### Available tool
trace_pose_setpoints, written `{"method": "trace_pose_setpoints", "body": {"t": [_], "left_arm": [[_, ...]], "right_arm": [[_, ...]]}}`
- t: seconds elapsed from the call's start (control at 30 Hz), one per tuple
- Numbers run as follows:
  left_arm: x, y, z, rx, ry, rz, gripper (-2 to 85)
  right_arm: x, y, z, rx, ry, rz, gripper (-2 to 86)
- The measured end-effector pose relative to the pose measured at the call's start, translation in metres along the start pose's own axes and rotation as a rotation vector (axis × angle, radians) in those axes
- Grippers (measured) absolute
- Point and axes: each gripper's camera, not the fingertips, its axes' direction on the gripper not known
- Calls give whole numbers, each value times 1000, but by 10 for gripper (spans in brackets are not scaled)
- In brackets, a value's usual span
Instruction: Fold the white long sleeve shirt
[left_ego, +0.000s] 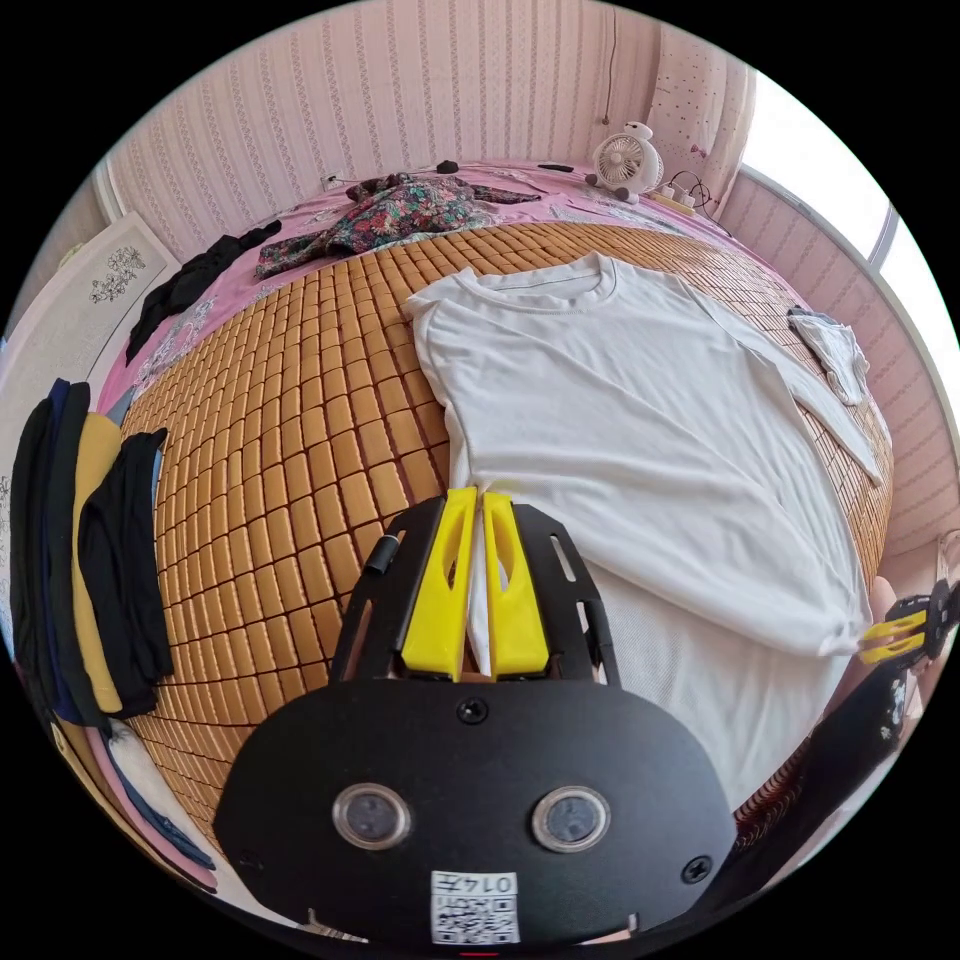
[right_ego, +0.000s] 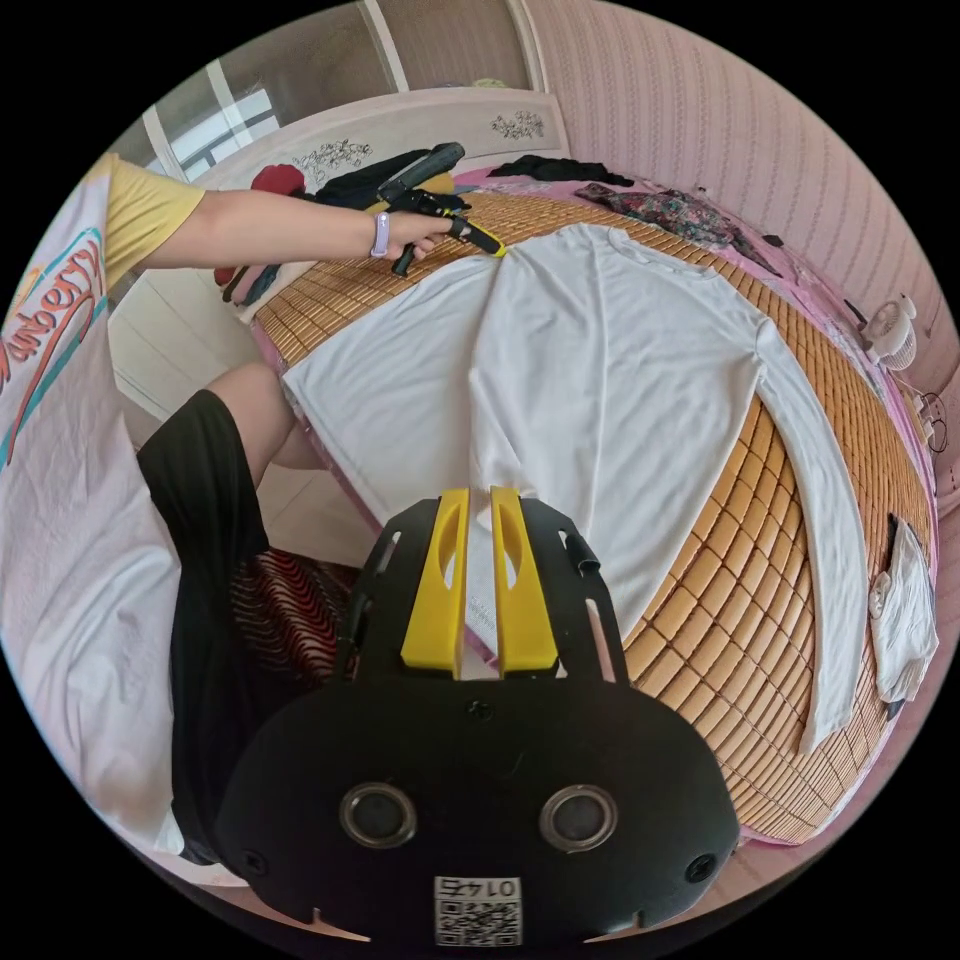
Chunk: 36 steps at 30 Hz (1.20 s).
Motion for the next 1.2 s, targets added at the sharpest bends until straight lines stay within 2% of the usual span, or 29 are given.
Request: {"method": "trace_pose_setpoints", "body": {"t": [0.17,0.3,0.37,0.47,0.6,0.67,0.83,0.9,1.2], "left_arm": [[-26,9,13,4,100,-136,21],[-35,17,15,28,82,-183,32],[-30,21,3,68,129,-190,36],[26,37,-33,169,213,-4,43],[147,89,-40,95,440,175,56],[202,110,-32,54,495,246,62],[288,119,-4,-16,434,315,66],[314,114,21,-113,378,381,58],[340,134,53,-230,345,429,41]], "right_arm": [[-3,2,-15,-14,-24,61,55],[17,-2,-42,57,55,220,63],[27,-2,-48,66,79,297,54],[37,-4,-52,50,115,382,39],[44,-7,-50,15,95,443,19],[47,-6,-53,20,77,475,17],[51,2,-74,57,54,485,13],[53,5,-81,72,43,492,11],[72,16,-115,82,-4,544,13]]}}
